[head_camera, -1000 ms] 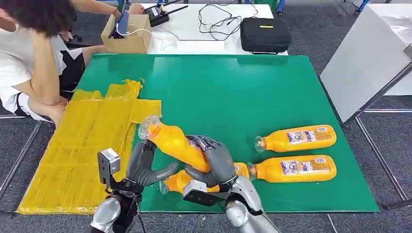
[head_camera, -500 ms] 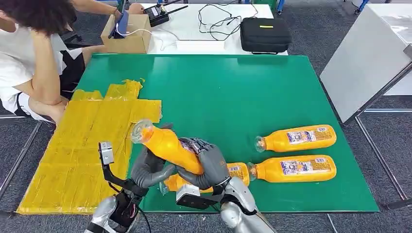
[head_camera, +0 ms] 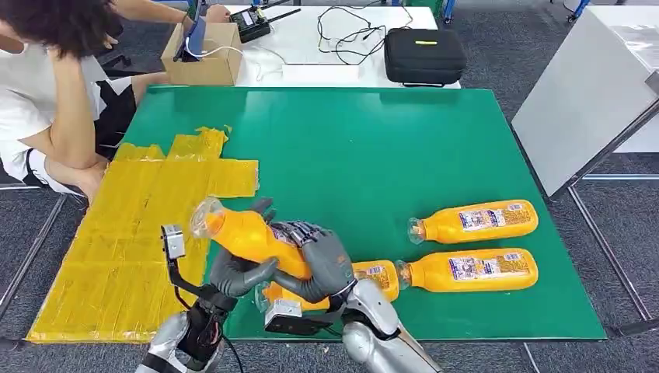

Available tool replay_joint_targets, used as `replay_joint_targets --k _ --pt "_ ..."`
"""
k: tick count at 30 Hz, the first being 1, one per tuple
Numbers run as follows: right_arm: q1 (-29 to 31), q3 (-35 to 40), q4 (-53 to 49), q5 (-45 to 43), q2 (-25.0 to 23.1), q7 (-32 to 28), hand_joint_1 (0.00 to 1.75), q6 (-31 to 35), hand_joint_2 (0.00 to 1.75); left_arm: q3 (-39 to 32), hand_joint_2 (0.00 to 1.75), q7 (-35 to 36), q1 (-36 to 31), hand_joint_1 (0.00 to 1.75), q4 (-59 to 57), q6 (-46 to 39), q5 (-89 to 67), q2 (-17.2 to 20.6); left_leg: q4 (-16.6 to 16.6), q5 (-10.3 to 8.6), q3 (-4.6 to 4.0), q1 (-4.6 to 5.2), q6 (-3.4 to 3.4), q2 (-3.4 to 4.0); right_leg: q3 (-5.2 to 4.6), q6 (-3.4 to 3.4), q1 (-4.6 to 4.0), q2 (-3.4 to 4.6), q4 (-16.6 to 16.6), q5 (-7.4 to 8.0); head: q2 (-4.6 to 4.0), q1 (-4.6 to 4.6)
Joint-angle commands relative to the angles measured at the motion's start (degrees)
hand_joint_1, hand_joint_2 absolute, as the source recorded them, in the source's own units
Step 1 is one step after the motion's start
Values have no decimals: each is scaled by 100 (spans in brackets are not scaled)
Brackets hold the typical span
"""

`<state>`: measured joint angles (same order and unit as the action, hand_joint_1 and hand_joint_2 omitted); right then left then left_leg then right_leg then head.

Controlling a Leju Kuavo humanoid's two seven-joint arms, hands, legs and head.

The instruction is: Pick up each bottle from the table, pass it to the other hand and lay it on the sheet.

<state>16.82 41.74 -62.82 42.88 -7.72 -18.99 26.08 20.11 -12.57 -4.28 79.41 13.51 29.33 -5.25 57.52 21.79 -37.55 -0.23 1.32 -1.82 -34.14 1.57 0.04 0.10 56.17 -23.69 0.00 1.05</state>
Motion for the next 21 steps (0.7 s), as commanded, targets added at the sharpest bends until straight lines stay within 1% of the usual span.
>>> replay_joint_targets --k 1,2,3,4,5,6,7,9,12,14,17,21 --pt "297 414 563 53 42 67 175 -21 175 85 175 -28 -180 0 -232 -182 -123 13 -1 10 26 0 -4 12 28 0 -2 0 -5 -9 0 0" --pt "308 470 599 105 47 104 175 -15 175 49 175 -79 -174 7 -200 -323 -185 -9 0 14 34 0 -5 19 36 0 -3 4 -5 -11 0 0" --pt "316 500 637 122 41 128 175 3 175 0 175 -90 -165 73 -166 -395 -174 -36 -1 9 24 1 -3 14 25 0 -2 3 -5 -7 0 -2" --pt "327 527 676 112 36 147 175 -12 175 -54 175 -130 -149 162 -125 -552 -205 -69 0 14 33 1 -5 19 35 0 -2 4 -4 -11 0 0" --pt "338 542 742 88 20 158 175 14 175 -114 175 -152 -134 175 -54 -678 -201 -97 0 10 25 0 -4 16 26 0 -2 4 -4 -8 0 0" --pt "343 549 768 84 15 162 175 21 175 -152 175 -161 -124 175 -28 -728 -189 -114 -1 5 14 0 -3 12 14 0 -2 3 -4 -3 0 -2" --pt "368 578 839 68 5 163 175 39 175 -194 175 -195 -117 175 47 -877 -219 -127 2 13 29 -2 -6 18 31 0 -4 3 -4 -10 0 -2" --pt "401 604 885 50 6 162 175 30 175 -236 175 -221 -119 175 111 -954 -206 -141 0 6 16 -1 -3 9 18 0 -3 0 -4 -5 0 -2" --pt "422 599 917 28 -4 171 175 28 175 -243 175 -228 -124 175 133 -992 -202 -137 0 12 28 -2 -5 16 31 -1 -4 1 -5 -10 0 0" --pt "424 592 922 6 -6 167 175 48 175 -233 175 -232 -121 175 128 -1012 -198 -134 -2 4 15 0 -3 7 17 0 -2 -4 -4 -6 0 0" --pt "401 540 905 -5 2 201 175 139 175 -251 175 -276 -97 175 162 -1079 -195 -145 1 13 30 -2 -4 13 34 0 -4 -3 -5 -12 0 0" --pt "400 534 902 -9 -1 203 175 144 175 -252 175 -285 -96 175 166 -1089 -199 -143 -1 6 20 -2 -3 10 21 0 -3 -3 -6 -6 0 -2"
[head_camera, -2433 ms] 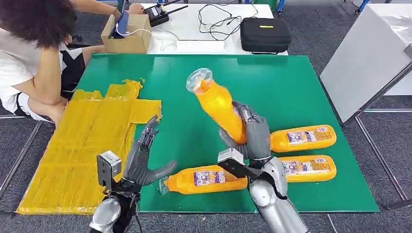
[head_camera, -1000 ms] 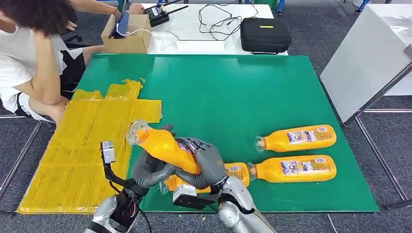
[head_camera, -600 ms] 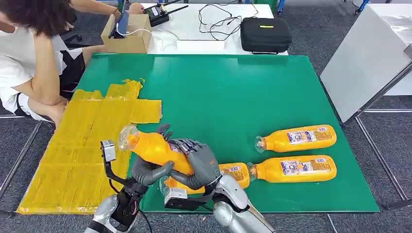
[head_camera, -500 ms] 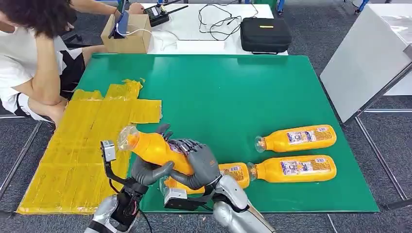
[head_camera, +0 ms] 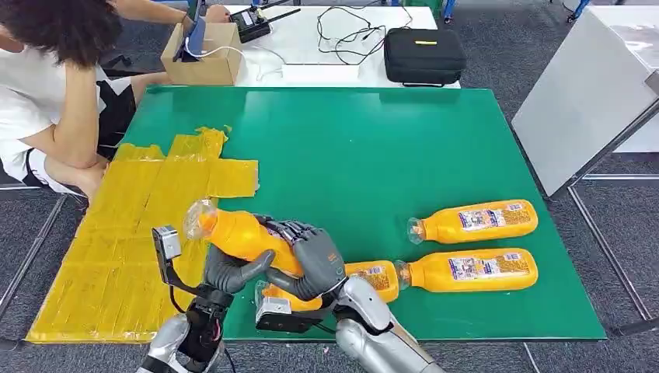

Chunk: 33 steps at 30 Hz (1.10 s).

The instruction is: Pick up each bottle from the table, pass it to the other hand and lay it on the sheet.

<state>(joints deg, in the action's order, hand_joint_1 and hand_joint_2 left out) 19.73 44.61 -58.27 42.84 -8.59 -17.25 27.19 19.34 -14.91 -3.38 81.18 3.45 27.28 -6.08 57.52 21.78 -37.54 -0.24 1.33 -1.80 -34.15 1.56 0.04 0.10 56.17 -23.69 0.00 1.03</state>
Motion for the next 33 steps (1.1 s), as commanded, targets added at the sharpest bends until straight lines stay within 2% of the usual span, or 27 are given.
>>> replay_joint_targets --k 1,13,14,15,20,28,31,33 --pt "109 247 447 -5 87 28 175 33 175 -176 175 -51 -187 175 -11 -83 6 -60 -2 3 11 -1 -2 5 14 1 -2 -3 -5 -3 0 2" --pt "-60 66 98 -176 123 -73 175 204 175 -235 175 -170 -183 175 151 -263 -86 -28 0 7 19 -1 -4 5 23 0 -3 -7 -4 -8 0 0" --pt "-124 28 -38 -300 129 -149 110 178 175 -243 175 -197 -181 175 184 -316 -113 -29 -1 5 15 -1 -3 3 19 0 -3 -7 -4 -7 0 2" --pt "-205 -13 -212 -455 134 -261 0 173 175 -251 175 -248 -182 175 229 -382 -152 -28 2 14 30 -1 -6 7 36 0 -4 -9 -2 -16 0 2" --pt "-433 -55 -957 -746 222 -452 0 250 175 -381 175 -394 -334 175 447 -647 -149 -7 5 8 13 -2 -4 -1 17 0 -3 -13 1 -11 0 0" --pt "-434 -59 -950 -746 234 -452 0 248 175 -376 175 -396 -327 175 443 -646 -150 -8 2 9 20 -2 -4 11 22 1 -3 -6 -3 -9 0 -2" --pt "-544 -163 -1342 -1100 230 -710 0 370 175 -542 175 -542 -443 175 563 -836 -30 -19 4 9 16 -1 -4 19 17 1 -2 -5 1 -9 0 0" --pt "-641 -238 -1744 -1591 249 -835 0 148 175 -708 175 -531 -544 175 640 -958 129 -44 9 13 18 -2 -6 17 20 0 -4 -10 5 -14 0 0"
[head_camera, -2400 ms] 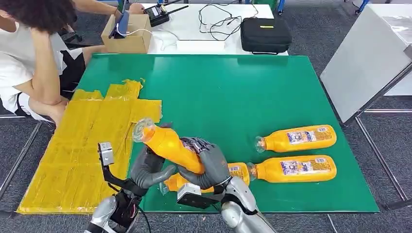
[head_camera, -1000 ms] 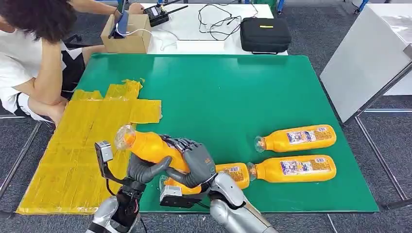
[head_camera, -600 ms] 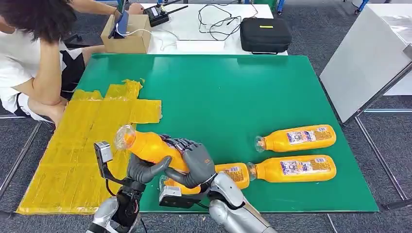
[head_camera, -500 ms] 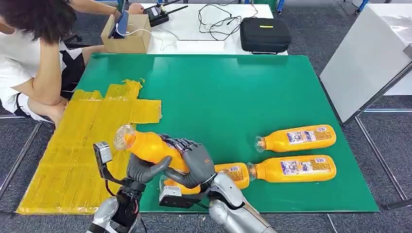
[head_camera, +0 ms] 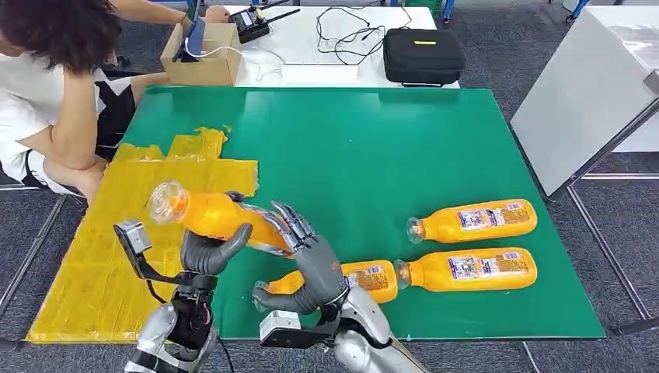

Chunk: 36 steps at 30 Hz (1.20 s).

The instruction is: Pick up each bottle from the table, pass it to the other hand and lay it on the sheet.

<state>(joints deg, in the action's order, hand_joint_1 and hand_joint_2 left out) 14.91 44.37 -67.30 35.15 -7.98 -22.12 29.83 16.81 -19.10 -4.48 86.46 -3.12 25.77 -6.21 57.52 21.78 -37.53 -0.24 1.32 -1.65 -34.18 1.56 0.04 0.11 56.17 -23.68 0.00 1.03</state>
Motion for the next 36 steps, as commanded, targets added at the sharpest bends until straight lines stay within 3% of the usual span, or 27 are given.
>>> replay_joint_targets --k 1,8,13,14,15,17,20,22,24,27,33,36 --pt "-197 -239 -1002 -1021 189 -378 0 -214 175 -504 175 -119 -463 175 126 -392 286 -41 8 7 5 -2 -4 -3 11 0 -4 -13 5 -10 0 0" --pt "-361 -220 -1920 -1385 282 -662 0 -142 175 -596 175 -522 -718 175 -15 -979 -179 58 7 10 15 -1 -4 1 19 0 -2 -11 4 -13 0 0" --pt "-327 -157 -2431 -1267 386 -816 0 139 175 -493 175 -1276 -1138 175 -84 -2410 -2427 409 3 2 2 -1 -3 -1 5 0 -1 -10 4 -5 0 0" --pt "-349 -169 -2546 -1177 436 -835 0 200 175 -315 175 -1007 -1275 175 -307 -2763 -3471 593 10 10 13 -3 -5 2 19 0 -4 -12 7 -13 0 0" --pt "-392 -224 -2763 -973 502 -808 0 318 175 6 175 -151 -1573 175 -740 -2771 -5057 893 6 4 7 -1 -4 1 11 0 -2 -11 6 -8 0 0" --pt "-474 -345 -3135 -733 639 -683 0 318 175 268 175 684 -1975 175 -1339 -2557 -6813 1073 1 0 15 -1 -6 -20 24 -1 -2 -34 4 -12 0 2" --pt "-584 -658 -3617 -444 775 -552 0 274 175 673 175 1675 -2489 175 -2223 -2004 -9087 1222 -1 -8 20 -1 -4 -48 29 0 -1 -53 -1 -14 0 0" --pt "-587 -820 -3780 -242 782 -472 0 262 175 810 175 2061 -2753 175 -2759 -1631 -9731 1221 2 -6 25 -1 -4 -43 17 0 -1 -40 0 -12 0 -2" --pt "-556 -952 -3951 -8 759 -403 0 380 175 1140 175 3142 -3251 175 -3593 -1130 -11071 1257 1 -6 16 1 -2 -29 20 1 0 -28 1 -2 0 0" --pt "-465 -994 -4198 336 807 -243 0 492 175 1039 175 3104 -3740 175 -4537 -731 -11078 1175 4 -12 11 2 -3 -16 9 -11 0 -26 5 6 0 0" --pt "-472 -971 -4172 431 809 -250 0 621 175 1049 175 3128 -3786 175 -4652 -583 -11135 1185 6 -3 21 -1 -2 14 18 -13 -3 0 5 5 0 2" --pt "-451 -971 -4365 280 939 -185 0 692 175 889 175 3050 -3940 175 -5235 -442 -11032 1210 6 -6 18 -1 -5 14 15 -13 -2 4 6 6 0 0"
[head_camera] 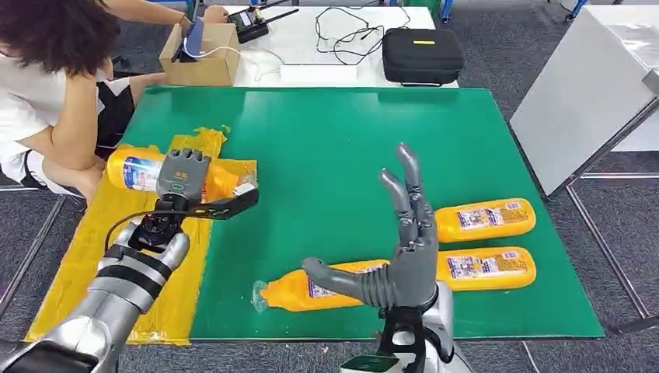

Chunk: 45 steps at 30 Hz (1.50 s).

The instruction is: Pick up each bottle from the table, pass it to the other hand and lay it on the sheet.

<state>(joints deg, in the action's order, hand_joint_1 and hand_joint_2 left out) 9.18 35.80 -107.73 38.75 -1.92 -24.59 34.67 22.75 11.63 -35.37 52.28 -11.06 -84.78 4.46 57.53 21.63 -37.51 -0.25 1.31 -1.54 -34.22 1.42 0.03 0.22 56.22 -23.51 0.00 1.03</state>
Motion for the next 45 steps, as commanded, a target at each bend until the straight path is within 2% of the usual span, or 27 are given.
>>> replay_joint_targets --k 1,5,12,23,29,32,33,34,39,45 --pt "115 -129 -363 -183 353 53 0 176 175 262 175 -47 -889 175 -1998 350 43 142 2 7 14 1 -2 9 16 1 0 0 1 -8 0 0" --pt "68 -267 -392 -251 337 6 0 295 175 80 175 -166 -928 175 -2523 459 224 137 0 7 14 1 -3 16 16 0 -1 3 -1 -7 0 -2" --pt "205 -276 44 -124 282 195 0 75 175 -51 175 -197 -959 175 -2896 749 361 173 3 9 13 -2 -4 20 16 0 -3 7 0 -7 0 0" --pt "204 -278 42 -123 283 195 0 76 175 -51 175 -197 -967 175 -2893 751 361 170 0 7 13 -1 -4 19 17 -1 -3 8 0 -4 0 0" --pt "250 -283 199 -2 271 368 0 91 175 41 175 -400 -976 175 -3021 1289 559 219 0 12 26 0 -6 28 27 -1 -3 13 3 -8 0 0" --pt "294 -269 314 74 293 450 0 15 175 33 175 -500 -912 175 -3036 1291 687 226 -2 9 22 1 -4 25 24 -1 -2 13 2 -5 0 0" --pt "287 -280 325 98 286 463 0 26 175 -26 175 -509 -884 73 -3002 1163 775 206 -4 8 21 0 -3 25 21 -1 -3 15 0 -3 0 0" --pt "274 -289 328 116 289 479 0 39 175 -40 175 -504 -879 2 -2980 1048 828 181 -7 5 18 3 -2 21 19 0 0 13 1 -2 0 2" --pt "237 -306 325 218 303 571 0 28 175 -167 175 -425 -924 0 -2856 804 1007 90 -2 11 31 0 -5 16 36 1 -4 2 0 -10 0 0" --pt "161 -332 360 265 322 600 0 6 175 -253 175 -651 -851 0 -2682 683 1310 23 -2 10 28 0 -4 12 33 1 -4 -1 0 -10 0 0"
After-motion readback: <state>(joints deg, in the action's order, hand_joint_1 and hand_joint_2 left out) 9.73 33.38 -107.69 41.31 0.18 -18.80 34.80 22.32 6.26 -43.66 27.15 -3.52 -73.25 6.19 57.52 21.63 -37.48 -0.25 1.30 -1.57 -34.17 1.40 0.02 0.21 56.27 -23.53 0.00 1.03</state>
